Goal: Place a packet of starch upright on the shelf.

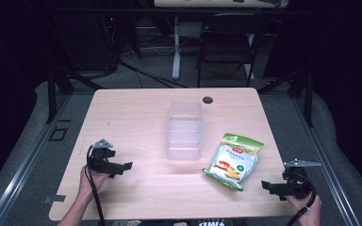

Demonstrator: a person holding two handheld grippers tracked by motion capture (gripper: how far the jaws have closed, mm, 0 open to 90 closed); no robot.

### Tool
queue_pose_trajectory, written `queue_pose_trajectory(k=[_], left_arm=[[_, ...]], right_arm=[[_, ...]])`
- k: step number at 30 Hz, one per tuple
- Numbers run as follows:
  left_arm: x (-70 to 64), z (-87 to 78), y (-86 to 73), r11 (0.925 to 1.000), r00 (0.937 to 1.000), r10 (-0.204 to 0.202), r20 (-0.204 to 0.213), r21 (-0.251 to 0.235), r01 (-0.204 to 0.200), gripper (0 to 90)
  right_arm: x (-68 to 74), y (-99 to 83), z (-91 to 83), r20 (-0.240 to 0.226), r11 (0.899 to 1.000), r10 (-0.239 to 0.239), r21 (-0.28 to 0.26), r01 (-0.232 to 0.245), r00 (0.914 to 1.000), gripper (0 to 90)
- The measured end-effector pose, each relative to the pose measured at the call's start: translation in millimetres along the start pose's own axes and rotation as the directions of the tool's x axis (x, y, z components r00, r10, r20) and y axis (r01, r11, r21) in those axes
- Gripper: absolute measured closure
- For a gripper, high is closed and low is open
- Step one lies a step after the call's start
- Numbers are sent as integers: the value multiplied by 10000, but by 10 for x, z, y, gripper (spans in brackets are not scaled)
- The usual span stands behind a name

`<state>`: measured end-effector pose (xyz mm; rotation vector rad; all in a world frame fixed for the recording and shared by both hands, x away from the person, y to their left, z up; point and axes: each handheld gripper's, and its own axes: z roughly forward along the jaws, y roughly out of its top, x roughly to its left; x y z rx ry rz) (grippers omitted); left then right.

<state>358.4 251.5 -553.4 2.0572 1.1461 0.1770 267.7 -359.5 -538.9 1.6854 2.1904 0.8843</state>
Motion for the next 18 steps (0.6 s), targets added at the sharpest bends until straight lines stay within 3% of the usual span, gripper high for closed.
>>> queue_pose_trajectory(k=[5,11,12,14,18], left_arm=[[15,-37,23,9999,10000,-11,-70,-138,10,5],[33,-30,8,10000,10000,-30,-67,-90,29,4],[47,-27,2,9999,9999,-137,45,-74,137,1],[50,-27,2,9999,9999,-142,64,-66,142,1],[30,-67,-10,10000,10000,46,87,-1,-46,1]], right_arm=[[20,-12,-5,110,10000,-2,74,1,9999,28],[26,9,25,-105,9994,53,331,-49,9999,31],[40,31,43,-358,9991,78,421,-63,9993,32],[51,51,59,-427,9990,102,428,-84,9990,36],[60,83,81,-531,9988,115,486,-89,9985,36]])
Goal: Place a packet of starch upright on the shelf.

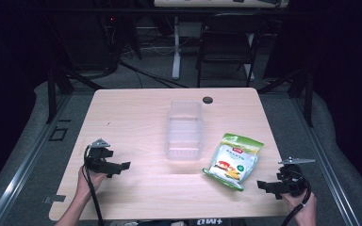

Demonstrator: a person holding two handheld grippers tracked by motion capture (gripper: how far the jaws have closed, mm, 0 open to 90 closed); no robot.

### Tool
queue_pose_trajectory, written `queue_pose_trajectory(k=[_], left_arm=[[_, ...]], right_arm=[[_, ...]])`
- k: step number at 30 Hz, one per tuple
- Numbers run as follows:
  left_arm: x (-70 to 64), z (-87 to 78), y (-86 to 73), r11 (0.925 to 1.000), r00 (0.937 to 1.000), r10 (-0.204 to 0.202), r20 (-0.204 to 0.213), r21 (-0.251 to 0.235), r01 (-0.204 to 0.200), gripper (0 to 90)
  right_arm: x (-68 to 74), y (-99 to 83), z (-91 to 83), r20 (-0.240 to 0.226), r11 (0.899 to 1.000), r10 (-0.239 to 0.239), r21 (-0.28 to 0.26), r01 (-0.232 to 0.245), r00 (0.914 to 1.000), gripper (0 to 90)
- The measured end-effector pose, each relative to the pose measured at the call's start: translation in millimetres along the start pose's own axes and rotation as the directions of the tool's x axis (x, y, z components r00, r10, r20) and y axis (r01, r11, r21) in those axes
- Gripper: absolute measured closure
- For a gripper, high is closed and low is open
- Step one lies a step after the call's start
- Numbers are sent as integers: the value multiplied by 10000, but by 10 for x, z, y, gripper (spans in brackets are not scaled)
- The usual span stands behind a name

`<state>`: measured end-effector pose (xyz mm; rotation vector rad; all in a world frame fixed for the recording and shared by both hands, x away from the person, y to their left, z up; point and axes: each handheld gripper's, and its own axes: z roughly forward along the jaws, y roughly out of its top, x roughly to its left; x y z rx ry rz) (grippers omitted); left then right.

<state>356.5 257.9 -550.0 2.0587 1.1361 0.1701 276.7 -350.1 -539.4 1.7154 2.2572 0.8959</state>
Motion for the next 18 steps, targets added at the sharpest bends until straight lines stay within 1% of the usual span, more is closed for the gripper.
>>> queue_pose_trajectory(k=[1,4,5,6,12,13,14,18], left_arm=[[-8,-9,-4,10000,10000,1,-18,2,-1,1],[-9,-11,0,10000,9999,62,-133,-30,-63,1],[-3,-11,10,9999,9998,124,-144,50,-124,1],[-4,-15,19,9999,9998,111,-181,-9,-111,1],[-23,6,32,9999,9996,148,-232,58,-147,1],[-27,11,38,9998,9996,162,-230,122,-159,1],[-34,27,45,9997,9994,199,-279,111,-196,1],[-38,35,43,9997,9994,203,-266,117,-200,1]], right_arm=[[2,8,1,-110,10000,-5,28,5,9999,36],[29,27,-20,-165,9999,-84,-85,82,9998,42],[38,36,-29,-134,9998,-147,-147,145,9998,42],[51,61,-47,-208,9995,-161,-274,155,9997,42],[42,114,-62,-302,9992,-136,-369,125,9995,43],[37,119,-61,-317,9994,-70,-350,59,9995,44],[40,127,-65,-331,9990,-32,-446,17,9994,45],[51,159,-69,-337,9992,-55,-394,42,9994,49]])
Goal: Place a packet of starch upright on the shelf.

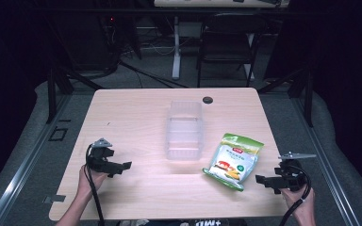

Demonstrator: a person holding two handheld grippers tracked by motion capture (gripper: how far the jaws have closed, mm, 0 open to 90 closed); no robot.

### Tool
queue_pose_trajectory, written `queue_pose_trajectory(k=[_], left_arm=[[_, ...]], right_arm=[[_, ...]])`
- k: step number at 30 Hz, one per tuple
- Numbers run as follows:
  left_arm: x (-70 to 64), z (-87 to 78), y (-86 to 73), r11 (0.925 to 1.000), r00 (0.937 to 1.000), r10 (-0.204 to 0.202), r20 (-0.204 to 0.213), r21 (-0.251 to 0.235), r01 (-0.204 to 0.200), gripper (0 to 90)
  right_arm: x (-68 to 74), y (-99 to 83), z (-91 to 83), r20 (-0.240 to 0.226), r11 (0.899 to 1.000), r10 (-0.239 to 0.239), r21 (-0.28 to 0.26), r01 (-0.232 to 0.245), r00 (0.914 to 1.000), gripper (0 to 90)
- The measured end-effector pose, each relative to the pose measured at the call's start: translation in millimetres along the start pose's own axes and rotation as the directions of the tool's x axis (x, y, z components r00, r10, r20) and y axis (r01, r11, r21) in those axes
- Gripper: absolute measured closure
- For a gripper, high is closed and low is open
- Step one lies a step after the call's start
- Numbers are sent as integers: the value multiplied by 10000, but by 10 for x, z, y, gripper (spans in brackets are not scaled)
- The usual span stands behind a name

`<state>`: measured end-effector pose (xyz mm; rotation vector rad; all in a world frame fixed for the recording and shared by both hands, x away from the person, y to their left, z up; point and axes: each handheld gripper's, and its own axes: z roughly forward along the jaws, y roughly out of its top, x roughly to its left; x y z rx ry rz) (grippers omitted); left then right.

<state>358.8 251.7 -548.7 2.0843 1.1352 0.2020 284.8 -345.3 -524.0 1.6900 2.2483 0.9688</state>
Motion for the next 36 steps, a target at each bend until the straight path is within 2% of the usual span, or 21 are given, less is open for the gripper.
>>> queue_pose_trajectory(k=[5,14,19,25,27,28,36], left_arm=[[6,-4,3,10000,10000,6,0,90,-6,1],[12,9,-2,9999,10000,-11,5,135,11,1],[-7,27,10,9999,10000,65,-24,140,-65,1],[-1,31,9,9996,9999,106,32,248,-106,1],[-8,33,11,9999,10000,64,-23,161,-63,1],[-5,40,10,9996,10000,80,3,271,-80,1],[-15,38,11,9996,10000,78,18,257,-79,2]], right_arm=[[-24,109,36,77,9999,99,-86,-98,9999,65],[-104,266,152,-205,9995,324,-41,-325,9993,107],[-147,390,240,-55,9993,368,-15,-369,9993,150],[-230,526,326,-50,9985,548,14,-548,9985,230],[-262,571,363,-107,9976,695,-35,-696,9975,269],[-272,586,378,-210,9973,729,-10,-730,9971,282],[-250,689,486,-321,9975,692,144,-687,9971,380]])
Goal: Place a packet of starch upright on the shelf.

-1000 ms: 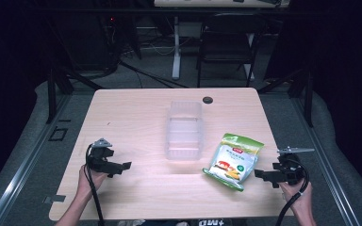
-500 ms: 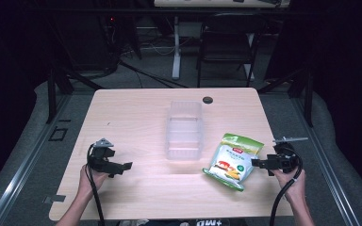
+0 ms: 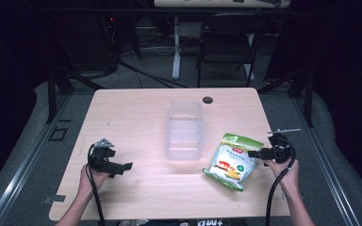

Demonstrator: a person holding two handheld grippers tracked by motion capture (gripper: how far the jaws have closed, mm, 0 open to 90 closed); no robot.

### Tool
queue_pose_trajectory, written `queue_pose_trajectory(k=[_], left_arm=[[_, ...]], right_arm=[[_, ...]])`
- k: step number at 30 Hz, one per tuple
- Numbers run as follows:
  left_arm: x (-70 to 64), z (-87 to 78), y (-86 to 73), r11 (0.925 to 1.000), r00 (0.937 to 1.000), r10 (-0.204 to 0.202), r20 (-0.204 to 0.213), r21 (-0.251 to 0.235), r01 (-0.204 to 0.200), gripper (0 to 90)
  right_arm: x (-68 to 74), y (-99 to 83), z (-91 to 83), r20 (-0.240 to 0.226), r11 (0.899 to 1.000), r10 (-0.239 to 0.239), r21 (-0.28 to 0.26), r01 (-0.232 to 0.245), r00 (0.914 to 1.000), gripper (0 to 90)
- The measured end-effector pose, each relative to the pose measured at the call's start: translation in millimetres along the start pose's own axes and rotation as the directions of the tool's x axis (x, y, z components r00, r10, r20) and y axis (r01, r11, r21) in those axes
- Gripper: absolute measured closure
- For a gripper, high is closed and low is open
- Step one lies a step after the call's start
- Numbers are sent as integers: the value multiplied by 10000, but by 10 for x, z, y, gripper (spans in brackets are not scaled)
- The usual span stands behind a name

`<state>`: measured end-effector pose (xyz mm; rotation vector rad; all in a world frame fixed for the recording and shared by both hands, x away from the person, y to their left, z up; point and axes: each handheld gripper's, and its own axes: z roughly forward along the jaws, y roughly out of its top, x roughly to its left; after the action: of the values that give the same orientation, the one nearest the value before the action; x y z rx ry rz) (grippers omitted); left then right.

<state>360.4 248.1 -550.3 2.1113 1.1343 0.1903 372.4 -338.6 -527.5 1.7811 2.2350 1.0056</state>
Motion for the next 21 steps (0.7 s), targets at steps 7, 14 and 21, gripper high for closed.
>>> queue_pose_trajectory(k=[7,14,21], left_arm=[[-2,11,2,10000,10000,70,43,61,-70,3],[-2,22,5,10000,10000,27,39,29,-27,4],[-6,28,8,9999,9999,81,71,67,-82,5]], right_arm=[[-43,49,77,-80,9997,213,82,-212,9997,494],[-29,54,184,-322,9985,471,309,-461,9984,535],[-55,30,212,-595,9973,700,278,-684,9958,666]])
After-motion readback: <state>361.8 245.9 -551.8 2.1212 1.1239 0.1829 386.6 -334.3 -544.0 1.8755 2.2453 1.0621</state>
